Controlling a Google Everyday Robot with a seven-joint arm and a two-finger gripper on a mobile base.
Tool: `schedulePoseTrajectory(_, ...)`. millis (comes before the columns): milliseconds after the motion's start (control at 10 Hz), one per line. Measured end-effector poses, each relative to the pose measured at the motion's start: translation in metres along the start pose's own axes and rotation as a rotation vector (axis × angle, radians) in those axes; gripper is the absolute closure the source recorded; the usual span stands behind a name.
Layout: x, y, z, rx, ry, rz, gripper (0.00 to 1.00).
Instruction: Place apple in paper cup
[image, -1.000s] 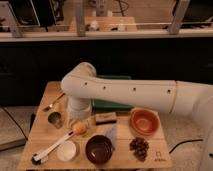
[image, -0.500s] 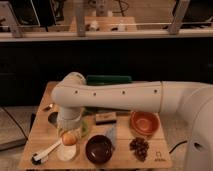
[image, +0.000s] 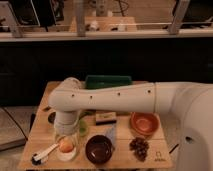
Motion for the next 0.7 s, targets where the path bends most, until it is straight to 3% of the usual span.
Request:
schedulePoseTrajectory(200,0.001,-0.003,0.006,-0.001,-0.045,-0.016,0.96)
schedulePoseTrajectory(400,0.001,-0.008,0.012,-0.011,-0.092,-0.039,0.75)
schedulePoseTrajectory(700,0.001,-0.014,0.013,-0.023,-0.112,-0.055,0.45)
